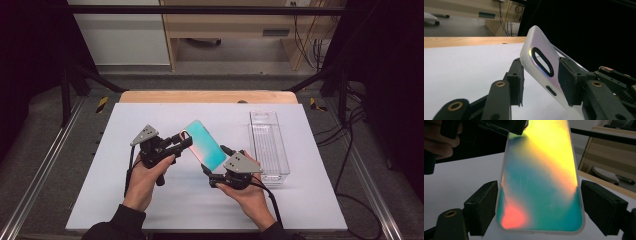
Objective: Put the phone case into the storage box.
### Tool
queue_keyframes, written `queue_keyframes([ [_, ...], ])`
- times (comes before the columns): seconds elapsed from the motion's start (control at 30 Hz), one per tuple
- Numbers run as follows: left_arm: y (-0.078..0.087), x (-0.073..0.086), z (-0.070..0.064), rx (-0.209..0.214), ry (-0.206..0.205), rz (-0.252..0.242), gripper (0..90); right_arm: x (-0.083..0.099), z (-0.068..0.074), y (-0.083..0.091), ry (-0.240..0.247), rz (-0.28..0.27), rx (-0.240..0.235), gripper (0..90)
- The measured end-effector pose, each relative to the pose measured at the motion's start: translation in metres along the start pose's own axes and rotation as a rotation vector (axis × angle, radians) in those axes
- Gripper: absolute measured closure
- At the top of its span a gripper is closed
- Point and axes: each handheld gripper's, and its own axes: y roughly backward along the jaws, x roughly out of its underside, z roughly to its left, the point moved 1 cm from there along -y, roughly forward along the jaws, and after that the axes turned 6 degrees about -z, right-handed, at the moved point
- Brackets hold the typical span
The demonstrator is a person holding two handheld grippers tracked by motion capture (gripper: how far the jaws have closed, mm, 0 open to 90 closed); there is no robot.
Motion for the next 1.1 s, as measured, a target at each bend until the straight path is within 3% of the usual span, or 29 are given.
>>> queue_keyframes([
  [0.37, 0.001, -0.002, 0.000, 0.039, 0.072, -0.028, 66.5, 0.003, -0.002, -0.003, -0.035, 0.018, -0.015, 17.3],
  [0.43, 0.001, -0.002, 0.000, 0.041, 0.077, -0.021, 68.6, 0.004, -0.003, -0.006, -0.065, 0.026, -0.037, 17.2],
  [0.6, 0.000, -0.001, -0.008, 0.102, 0.097, -0.036, 78.9, 0.012, -0.005, -0.018, -0.122, 0.054, -0.080, 17.1],
  [0.63, 0.000, -0.001, -0.011, 0.103, 0.088, -0.037, 80.1, 0.014, -0.005, -0.021, -0.136, 0.060, -0.091, 17.4],
  [0.7, -0.001, 0.000, -0.015, 0.071, 0.039, -0.028, 81.4, 0.017, -0.005, -0.026, -0.165, 0.050, -0.120, 34.6],
  [0.77, -0.002, 0.001, -0.015, 0.071, 0.029, -0.026, 81.5, 0.018, -0.005, -0.032, -0.184, 0.058, -0.122, 21.3],
  [0.83, -0.001, 0.001, -0.015, 0.045, -0.011, -0.020, 81.6, 0.020, -0.006, -0.035, -0.218, 0.076, -0.150, 20.2],
  [1.1, 0.004, 0.002, -0.013, 0.033, -0.117, -0.017, 81.6, 0.015, -0.007, -0.027, -0.195, 0.115, -0.169, 10.9],
])
